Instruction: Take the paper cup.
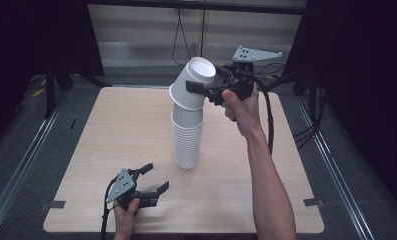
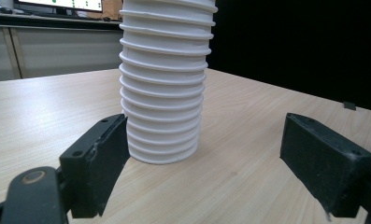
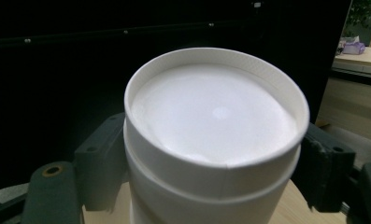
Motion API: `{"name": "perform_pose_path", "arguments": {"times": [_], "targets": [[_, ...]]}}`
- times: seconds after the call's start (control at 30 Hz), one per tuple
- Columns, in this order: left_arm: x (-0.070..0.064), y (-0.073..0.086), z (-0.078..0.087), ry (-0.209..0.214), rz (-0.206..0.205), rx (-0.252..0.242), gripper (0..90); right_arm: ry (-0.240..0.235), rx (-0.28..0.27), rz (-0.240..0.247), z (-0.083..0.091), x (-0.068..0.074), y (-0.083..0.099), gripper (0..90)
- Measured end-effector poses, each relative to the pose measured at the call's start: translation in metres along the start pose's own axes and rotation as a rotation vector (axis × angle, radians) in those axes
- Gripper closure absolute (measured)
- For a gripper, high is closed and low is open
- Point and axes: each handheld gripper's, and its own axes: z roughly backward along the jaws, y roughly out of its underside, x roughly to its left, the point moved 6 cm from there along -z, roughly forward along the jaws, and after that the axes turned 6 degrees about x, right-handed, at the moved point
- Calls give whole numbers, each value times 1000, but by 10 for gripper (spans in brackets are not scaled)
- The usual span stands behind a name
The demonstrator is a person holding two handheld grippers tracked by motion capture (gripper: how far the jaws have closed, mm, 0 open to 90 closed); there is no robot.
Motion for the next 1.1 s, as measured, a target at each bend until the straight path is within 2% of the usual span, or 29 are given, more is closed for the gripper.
{"name": "perform_pose_path", "arguments": {"times": [0.1, 0.2, 0.27, 0.47, 0.63, 1.1], "targets": [[0, 0, 0, 0, 2, -1, 155, 6, -15, -4, 2, -1, 0, 218], [0, 0, 0, -1, 1, 0, 154, -2, -56, -2, 4, -1, -1, 219], [0, 0, 0, -3, 0, 0, 155, -30, -81, 1, 6, 0, -2, 219], [0, 0, 0, -2, 5, -1, 154, -12, -92, 5, 7, -1, 0, 219], [0, 0, 0, -2, 1, 1, 153, -22, -136, -3, 10, 0, 0, 219], [-1, 0, 0, -4, 1, -1, 154, -11, -179, -17, 23, -1, 5, 218]]}}
